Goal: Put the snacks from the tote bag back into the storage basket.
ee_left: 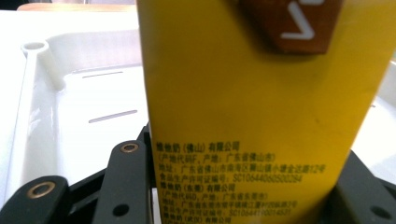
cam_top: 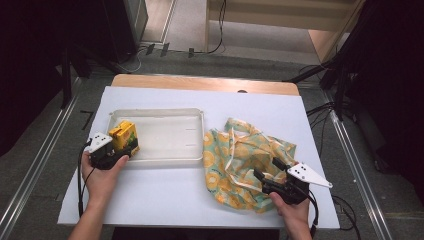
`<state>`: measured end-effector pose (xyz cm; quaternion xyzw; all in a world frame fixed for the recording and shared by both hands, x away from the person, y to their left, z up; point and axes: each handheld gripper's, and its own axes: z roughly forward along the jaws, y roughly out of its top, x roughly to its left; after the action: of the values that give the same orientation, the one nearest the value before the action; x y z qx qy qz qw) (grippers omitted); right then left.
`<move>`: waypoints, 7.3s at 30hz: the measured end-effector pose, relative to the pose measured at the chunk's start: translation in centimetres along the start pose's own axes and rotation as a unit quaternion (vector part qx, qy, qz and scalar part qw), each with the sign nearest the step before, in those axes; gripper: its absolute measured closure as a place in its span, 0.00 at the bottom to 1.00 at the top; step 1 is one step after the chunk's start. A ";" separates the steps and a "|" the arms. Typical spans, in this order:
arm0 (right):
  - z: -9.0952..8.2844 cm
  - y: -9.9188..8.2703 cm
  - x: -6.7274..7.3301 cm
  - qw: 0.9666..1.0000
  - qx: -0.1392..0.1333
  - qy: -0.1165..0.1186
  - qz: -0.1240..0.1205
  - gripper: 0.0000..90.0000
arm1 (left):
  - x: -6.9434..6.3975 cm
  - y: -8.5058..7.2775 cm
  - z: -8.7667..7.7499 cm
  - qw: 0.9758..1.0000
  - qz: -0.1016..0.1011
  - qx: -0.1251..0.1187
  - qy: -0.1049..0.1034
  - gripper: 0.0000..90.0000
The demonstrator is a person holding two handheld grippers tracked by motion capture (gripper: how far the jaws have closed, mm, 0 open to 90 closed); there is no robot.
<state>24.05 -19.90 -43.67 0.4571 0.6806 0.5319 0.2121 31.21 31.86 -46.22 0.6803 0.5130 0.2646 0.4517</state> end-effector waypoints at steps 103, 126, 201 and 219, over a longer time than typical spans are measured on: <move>0.1 -0.3 -0.2 1.000 0.004 -0.012 -0.003 0.26 | 1.1 -1.9 -7.7 0.998 -0.040 -0.047 0.034 1.00; 0.0 -0.3 -0.3 1.000 0.004 -0.014 -0.001 0.26 | -0.1 -1.9 -6.3 0.999 -0.021 -0.038 0.000 1.00; -5.7 -2.3 -7.1 0.995 -0.010 -0.099 -0.009 0.19 | 2.3 -2.1 -11.1 0.995 -0.014 -0.089 -0.047 0.00; -6.6 -3.0 -9.7 0.993 -0.016 -0.119 0.016 0.17 | 2.8 -2.7 -10.4 0.995 -0.015 -0.073 -0.059 0.00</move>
<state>22.49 -31.64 -46.10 0.5247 0.6341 0.4879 0.2907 22.30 38.23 -44.23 0.6522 0.4747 0.2545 0.5334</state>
